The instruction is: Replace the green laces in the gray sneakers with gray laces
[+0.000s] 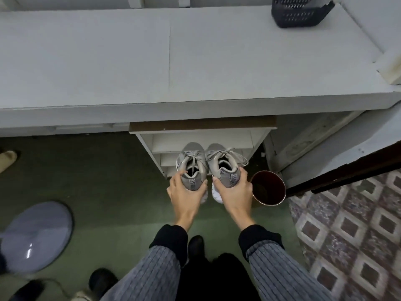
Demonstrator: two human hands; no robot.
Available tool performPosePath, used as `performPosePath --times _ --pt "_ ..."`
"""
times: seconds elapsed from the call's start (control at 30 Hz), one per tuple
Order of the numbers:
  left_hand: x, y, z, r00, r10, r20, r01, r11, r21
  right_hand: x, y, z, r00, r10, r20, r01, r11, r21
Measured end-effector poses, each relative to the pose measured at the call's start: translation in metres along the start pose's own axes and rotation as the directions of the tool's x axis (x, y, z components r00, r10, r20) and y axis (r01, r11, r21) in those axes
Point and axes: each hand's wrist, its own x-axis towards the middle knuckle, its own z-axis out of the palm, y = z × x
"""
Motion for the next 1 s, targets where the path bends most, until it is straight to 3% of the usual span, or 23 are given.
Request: performPosePath --times 0.2,0.43,0.63,0.83,1.0 --pt "0.063 -0.053 0.056 0.999 0.011 -0.036 -0.012 0.999 -0.034 0.06 0.039 0.067 0.998 -0.042 -0.054 0.043 0.999 0.008" --pt "0.168 -0.125 0.146 0.98 0.151 -0.132 -0.165 0.98 -0.109 0.17 0.097 0.156 0.97 -0.173 -0.173 0.192 0.976 0.101" --pt "0.259 -0.148 0.198 0.939 0.29 -0.187 -0.323 0.929 -0.181 0.264 0.108 0.204 0.924 -0.308 -0.225 0.35 0.919 0.18" --pt "0.303 -0.143 0.221 0.93 0.284 -0.233 -0.339 0.908 -0.247 0.308 0.103 0.227 0.888 -0.366 -0.278 0.42 0.892 0.168" --pt "0.303 -0.156 0.23 0.949 0.251 -0.193 -0.293 0.926 -0.237 0.309 0.118 0.237 0.907 -0.361 -0.216 0.407 0.884 0.229"
